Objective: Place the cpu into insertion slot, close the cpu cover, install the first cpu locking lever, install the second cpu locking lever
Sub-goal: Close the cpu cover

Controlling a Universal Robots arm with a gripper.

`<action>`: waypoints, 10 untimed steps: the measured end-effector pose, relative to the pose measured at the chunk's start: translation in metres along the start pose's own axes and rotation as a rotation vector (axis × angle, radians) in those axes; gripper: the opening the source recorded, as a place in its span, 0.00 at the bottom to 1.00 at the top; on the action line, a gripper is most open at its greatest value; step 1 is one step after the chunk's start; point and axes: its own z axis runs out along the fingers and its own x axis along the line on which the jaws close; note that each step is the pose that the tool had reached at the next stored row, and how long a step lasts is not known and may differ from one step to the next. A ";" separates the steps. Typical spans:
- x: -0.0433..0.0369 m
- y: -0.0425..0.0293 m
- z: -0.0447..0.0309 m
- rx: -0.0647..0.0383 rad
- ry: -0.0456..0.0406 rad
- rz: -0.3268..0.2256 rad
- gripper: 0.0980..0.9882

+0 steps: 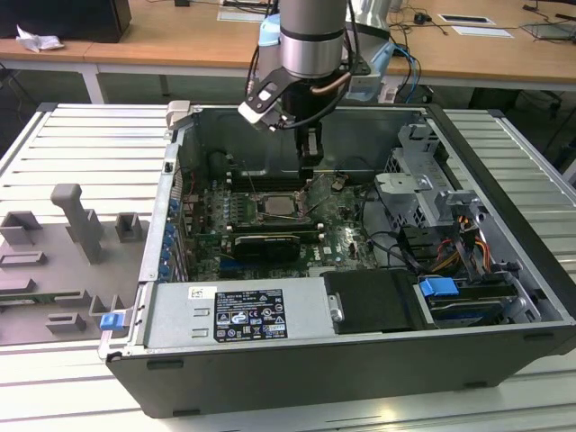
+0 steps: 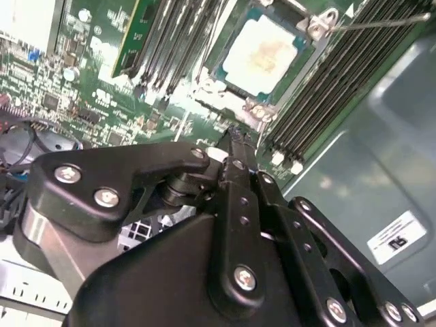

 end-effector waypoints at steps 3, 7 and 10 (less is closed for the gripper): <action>0.0001 0.0085 0.0006 0.004 -0.0006 0.000 0.01; 0.0002 0.0116 -0.0013 0.008 -0.0017 0.000 0.01; 0.0002 0.0127 -0.0031 0.009 -0.0014 0.000 0.01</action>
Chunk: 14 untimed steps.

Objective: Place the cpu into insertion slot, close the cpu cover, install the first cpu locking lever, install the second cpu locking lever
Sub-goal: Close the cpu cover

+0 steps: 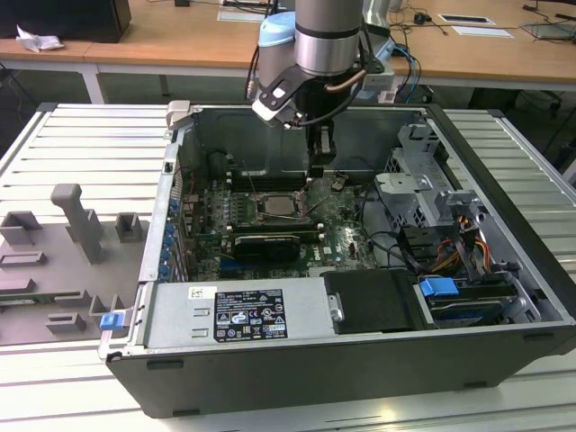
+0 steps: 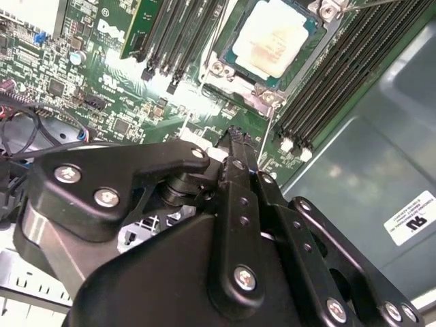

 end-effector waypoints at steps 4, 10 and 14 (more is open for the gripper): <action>0.0000 0.0050 0.0002 0.000 -0.0003 0.000 0.01; 0.0002 0.0190 0.0012 0.002 -0.0001 0.000 0.01; 0.0003 0.0292 0.0019 0.007 -0.0003 0.000 0.01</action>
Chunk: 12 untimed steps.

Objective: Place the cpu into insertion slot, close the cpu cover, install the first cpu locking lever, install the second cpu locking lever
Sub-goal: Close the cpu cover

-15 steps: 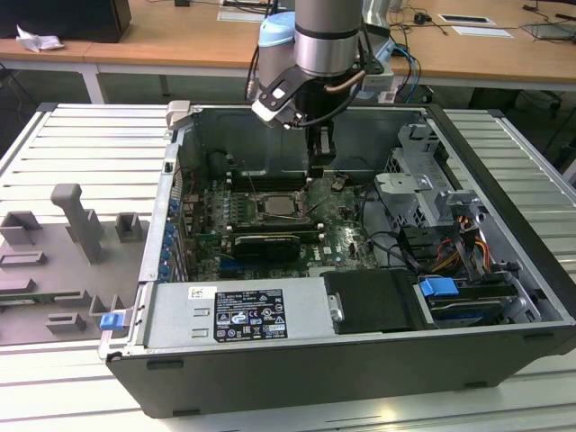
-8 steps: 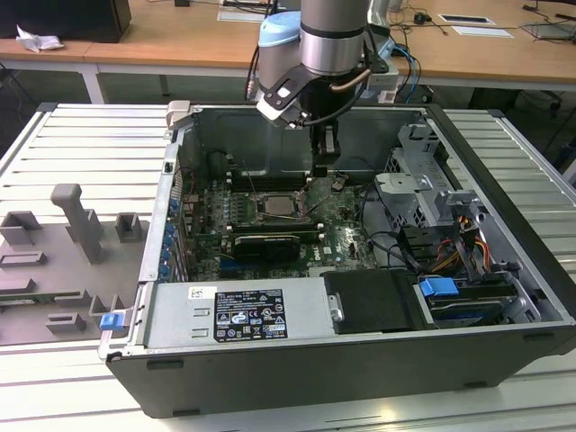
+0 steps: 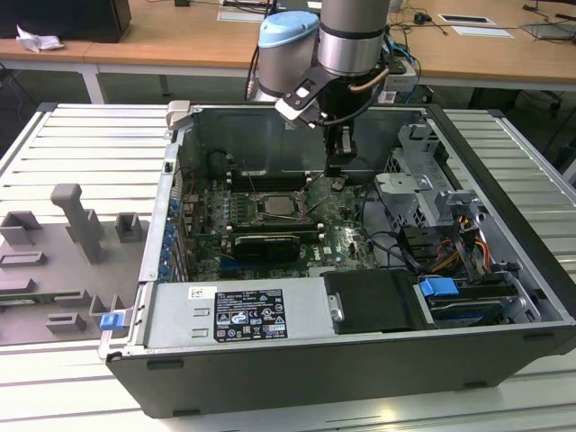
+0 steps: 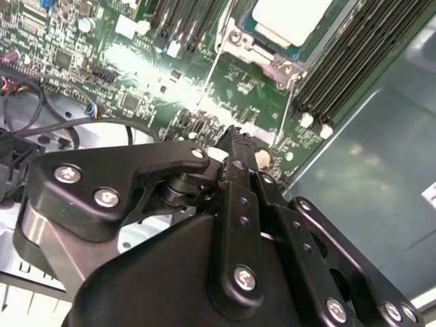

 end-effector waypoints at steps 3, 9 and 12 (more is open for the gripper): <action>0.0001 0.0077 0.0005 0.002 -0.0001 0.000 0.01; 0.0001 0.0123 0.0056 0.005 0.0005 -0.001 0.01; 0.0001 0.0137 0.0100 0.009 0.0007 -0.003 0.01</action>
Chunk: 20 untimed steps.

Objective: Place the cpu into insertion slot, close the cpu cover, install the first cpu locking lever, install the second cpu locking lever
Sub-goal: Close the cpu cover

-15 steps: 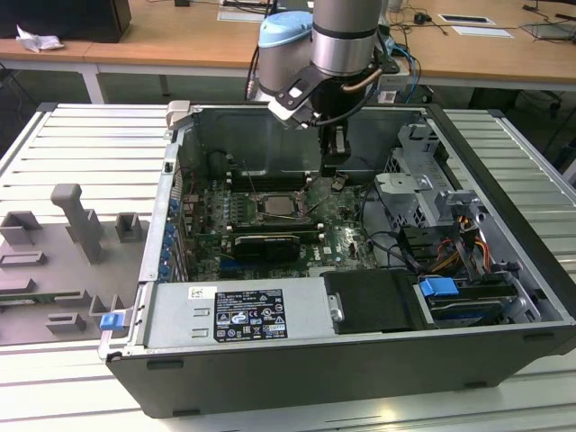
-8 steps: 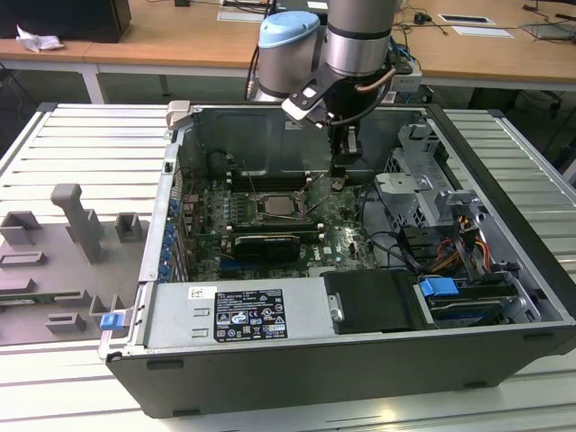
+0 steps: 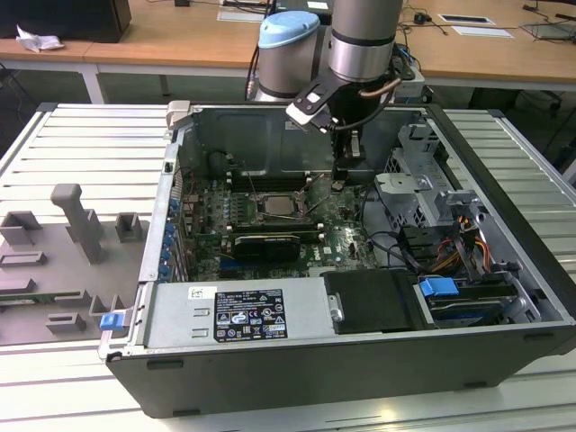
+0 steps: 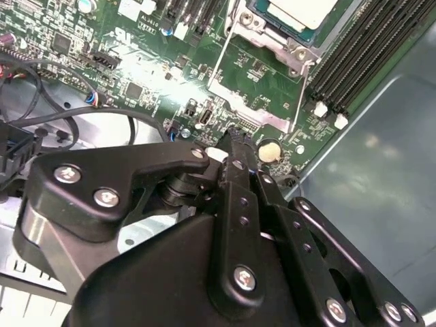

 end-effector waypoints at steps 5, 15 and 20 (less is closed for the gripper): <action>0.0000 0.0017 0.0082 0.008 0.0007 -0.018 0.01; -0.0001 -0.0058 0.0160 0.012 0.0023 -0.051 0.01; -0.0001 -0.0102 0.0158 0.012 0.0023 -0.051 0.01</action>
